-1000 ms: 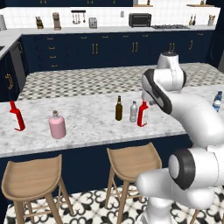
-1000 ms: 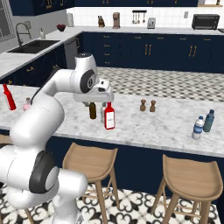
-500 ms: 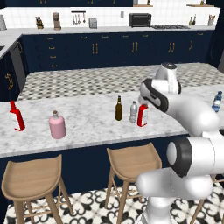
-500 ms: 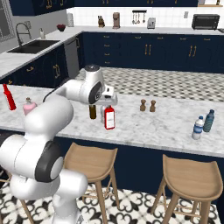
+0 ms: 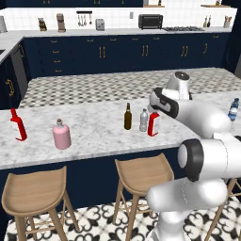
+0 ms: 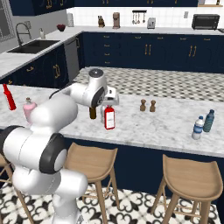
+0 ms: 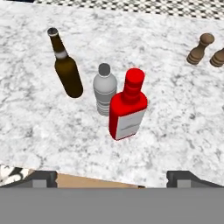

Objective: Move the plastic bottles in the middle to the plastics group, and the glass bottles in the middle to the glass group.

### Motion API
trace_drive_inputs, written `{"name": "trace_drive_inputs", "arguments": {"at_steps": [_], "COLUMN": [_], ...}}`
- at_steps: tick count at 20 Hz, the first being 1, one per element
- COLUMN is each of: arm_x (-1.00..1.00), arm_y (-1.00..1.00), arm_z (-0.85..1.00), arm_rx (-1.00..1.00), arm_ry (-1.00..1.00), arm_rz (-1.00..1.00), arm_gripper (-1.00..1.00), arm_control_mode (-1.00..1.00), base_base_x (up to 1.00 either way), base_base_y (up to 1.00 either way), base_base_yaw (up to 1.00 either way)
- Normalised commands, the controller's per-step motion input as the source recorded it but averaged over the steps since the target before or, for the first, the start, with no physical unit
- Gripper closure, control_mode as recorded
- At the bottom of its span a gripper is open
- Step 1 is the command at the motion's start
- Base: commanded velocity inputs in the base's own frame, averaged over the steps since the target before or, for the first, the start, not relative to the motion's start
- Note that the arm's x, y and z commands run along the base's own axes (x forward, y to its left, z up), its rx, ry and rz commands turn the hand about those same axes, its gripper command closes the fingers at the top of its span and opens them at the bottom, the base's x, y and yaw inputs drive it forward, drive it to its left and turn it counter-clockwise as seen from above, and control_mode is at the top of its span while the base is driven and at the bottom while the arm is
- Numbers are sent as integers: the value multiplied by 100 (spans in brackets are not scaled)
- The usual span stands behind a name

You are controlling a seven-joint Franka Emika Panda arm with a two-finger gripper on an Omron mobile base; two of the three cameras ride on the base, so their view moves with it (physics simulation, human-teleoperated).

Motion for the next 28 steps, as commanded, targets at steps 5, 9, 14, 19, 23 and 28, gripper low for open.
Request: {"name": "trace_drive_inputs", "arguments": {"at_steps": [5, 9, 14, 19, 23, 28], "arm_x": [46, 51, 29, 2, 10, 23], "arm_y": [-11, -15, -4, 0, 0, 0], "arm_z": [-4, -18, -24, -16, -16, -10], "arm_rx": [0, 0, 0, 0, 0, 0], "arm_ry": [0, 0, 1, 0, 0, 0], "arm_rz": [2, 1, 0, 5, 7, 7], "arm_gripper": [-100, -100, -100, -100, -100, -100], "arm_control_mode": [-100, -100, -100, -100, -100, -100], "base_base_x": [0, 0, 0, 0, 0, 0], "base_base_y": [0, 0, 0, 0, 0, 0], "base_base_yaw": [0, 0, 0, 0, 0, 0]}}
